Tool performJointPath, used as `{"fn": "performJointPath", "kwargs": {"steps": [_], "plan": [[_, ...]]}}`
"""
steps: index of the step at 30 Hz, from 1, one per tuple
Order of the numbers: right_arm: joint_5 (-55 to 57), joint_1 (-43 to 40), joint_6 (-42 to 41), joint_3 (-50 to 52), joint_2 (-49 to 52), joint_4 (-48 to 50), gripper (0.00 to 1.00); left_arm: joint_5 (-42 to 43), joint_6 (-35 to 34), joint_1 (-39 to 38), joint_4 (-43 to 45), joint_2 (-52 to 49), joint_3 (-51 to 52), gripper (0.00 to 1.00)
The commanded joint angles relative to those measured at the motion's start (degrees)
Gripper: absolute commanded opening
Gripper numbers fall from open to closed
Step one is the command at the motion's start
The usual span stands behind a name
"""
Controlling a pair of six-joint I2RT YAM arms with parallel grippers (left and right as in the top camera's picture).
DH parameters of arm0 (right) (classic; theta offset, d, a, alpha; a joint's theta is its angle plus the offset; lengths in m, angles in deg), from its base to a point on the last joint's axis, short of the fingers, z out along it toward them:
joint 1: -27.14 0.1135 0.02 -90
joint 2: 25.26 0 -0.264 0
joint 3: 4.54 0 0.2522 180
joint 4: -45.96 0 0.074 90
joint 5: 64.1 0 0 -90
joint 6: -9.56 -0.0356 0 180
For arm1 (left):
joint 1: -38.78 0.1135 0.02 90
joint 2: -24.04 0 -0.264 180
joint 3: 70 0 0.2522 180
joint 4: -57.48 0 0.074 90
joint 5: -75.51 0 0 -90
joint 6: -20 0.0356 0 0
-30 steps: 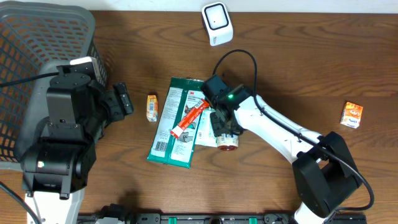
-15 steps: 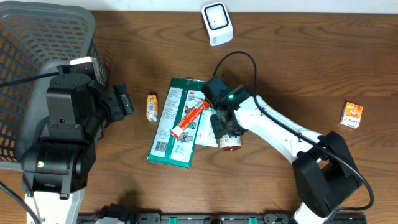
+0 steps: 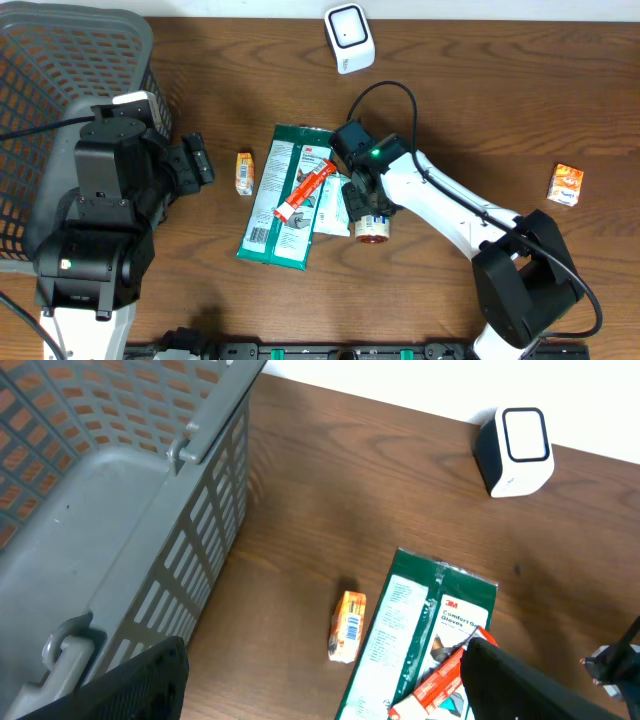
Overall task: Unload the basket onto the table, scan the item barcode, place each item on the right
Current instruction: 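Lower the right gripper onto the green-lidded jar and grasp it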
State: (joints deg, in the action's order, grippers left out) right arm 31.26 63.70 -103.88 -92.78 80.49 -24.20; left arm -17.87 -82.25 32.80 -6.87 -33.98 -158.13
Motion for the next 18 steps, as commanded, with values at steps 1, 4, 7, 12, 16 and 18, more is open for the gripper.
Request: {"fn": "performJointPath", "kwargs": {"steps": [1,4,7,12,16,18], "plan": [[0.9,-0.3,3.2,0.5,0.3,-0.5,0.66,-0.3,-0.3,0.3,0.0,0.0,-0.5,0.87],[2.4,-0.5,4.7,0.5,0.3,-0.6,0.66,-0.3,-0.3,0.3,0.0,0.0,-0.5,0.87],[3.2,-0.5,4.7,0.5,0.3,-0.6,0.66,-0.3,-0.3,0.3,0.0,0.0,-0.5,0.87],[3.5,-0.5,4.7,0.5,0.3,-1.6,0.68,-0.3,-0.3,0.3,0.0,0.0,-0.5,0.87],[3.3,-0.5,3.2,0.5,0.3,-3.0,0.7,-0.3,-0.3,0.3,0.0,0.0,-0.5,0.87],[3.4,-0.5,-0.2,0.5,0.3,-3.8,0.7,-0.3,-0.3,0.3,0.0,0.0,-0.5,0.87]]}}
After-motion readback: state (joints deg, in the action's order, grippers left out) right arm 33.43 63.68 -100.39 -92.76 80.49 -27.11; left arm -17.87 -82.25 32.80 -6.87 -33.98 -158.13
